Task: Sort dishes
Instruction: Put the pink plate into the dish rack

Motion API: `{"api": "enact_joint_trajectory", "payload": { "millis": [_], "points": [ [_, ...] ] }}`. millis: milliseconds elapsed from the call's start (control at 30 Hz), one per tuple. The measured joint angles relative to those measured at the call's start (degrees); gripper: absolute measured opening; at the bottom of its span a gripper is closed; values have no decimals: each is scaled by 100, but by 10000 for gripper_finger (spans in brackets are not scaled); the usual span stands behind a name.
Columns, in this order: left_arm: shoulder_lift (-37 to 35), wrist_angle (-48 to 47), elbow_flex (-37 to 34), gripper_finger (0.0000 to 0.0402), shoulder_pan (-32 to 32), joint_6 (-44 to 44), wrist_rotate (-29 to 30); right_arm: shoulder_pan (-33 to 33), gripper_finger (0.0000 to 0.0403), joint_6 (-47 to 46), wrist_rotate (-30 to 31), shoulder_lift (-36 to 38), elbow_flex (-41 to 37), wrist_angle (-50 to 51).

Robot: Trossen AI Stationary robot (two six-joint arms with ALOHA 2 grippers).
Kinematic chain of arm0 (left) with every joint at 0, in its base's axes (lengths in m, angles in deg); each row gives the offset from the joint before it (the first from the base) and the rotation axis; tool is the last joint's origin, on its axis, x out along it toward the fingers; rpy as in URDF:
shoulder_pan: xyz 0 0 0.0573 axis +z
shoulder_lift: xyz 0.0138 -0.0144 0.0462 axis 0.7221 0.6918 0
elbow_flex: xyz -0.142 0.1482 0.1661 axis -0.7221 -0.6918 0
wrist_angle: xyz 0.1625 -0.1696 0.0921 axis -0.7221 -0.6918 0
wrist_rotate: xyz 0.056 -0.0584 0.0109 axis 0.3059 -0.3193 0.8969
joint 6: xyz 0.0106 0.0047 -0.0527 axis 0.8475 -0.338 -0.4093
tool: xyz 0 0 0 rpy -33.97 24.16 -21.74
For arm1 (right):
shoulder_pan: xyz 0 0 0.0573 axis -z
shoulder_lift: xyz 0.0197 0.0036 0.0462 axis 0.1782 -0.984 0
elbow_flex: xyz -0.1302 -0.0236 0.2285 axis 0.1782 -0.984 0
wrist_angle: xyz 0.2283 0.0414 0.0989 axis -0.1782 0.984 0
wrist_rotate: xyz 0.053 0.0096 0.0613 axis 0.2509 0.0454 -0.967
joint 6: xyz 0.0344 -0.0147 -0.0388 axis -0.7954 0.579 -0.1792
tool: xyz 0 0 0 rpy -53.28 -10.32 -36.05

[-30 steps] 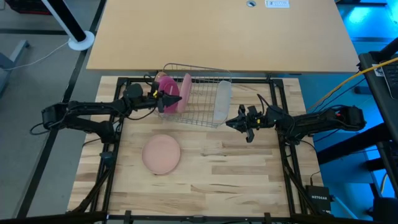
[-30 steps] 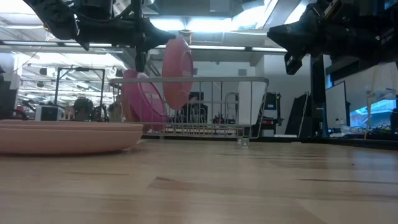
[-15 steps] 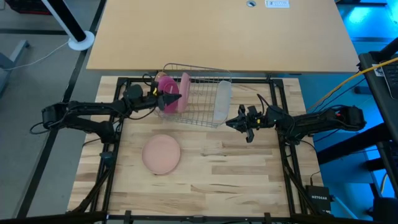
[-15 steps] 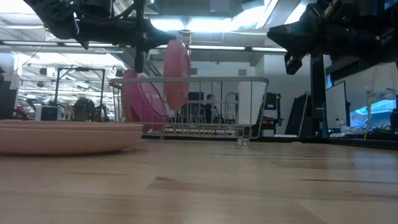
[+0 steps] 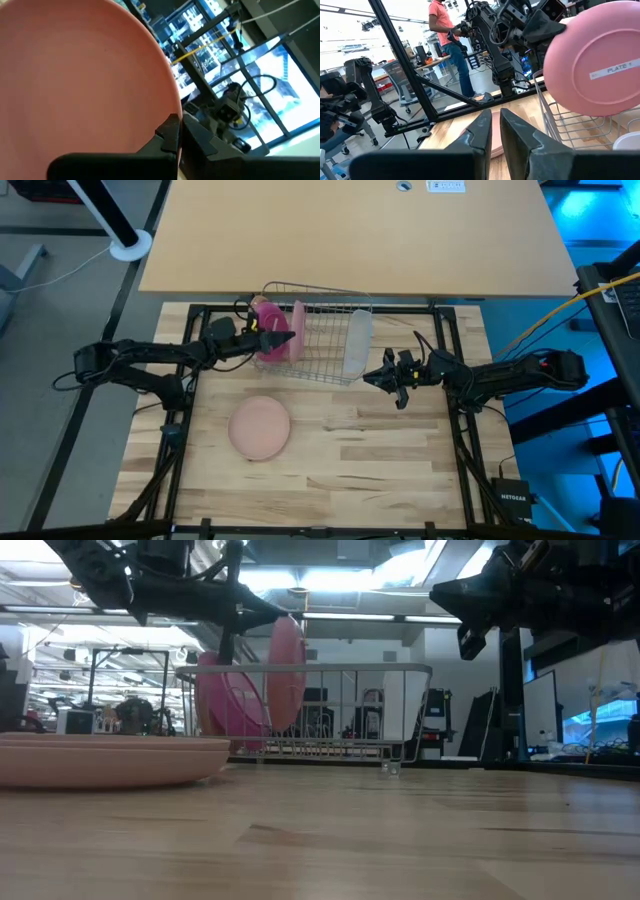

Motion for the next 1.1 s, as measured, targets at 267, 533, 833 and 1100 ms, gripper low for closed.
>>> {"api": "enact_joint_trajectory", "payload": {
  "millis": [267,533,833,1100],
  "points": [
    [59,136,80,0,197,-46,203,0,44,17,9,0,0,2],
    [48,-13,87,0,366,-291,366,0,44,17,-2,0,0,4],
    [50,2,87,14,373,-279,423,0,44,20,-7,0,0,9],
    [52,-10,81,17,375,-76,445,-2,44,18,65,-2,0,7]
  ]
}}
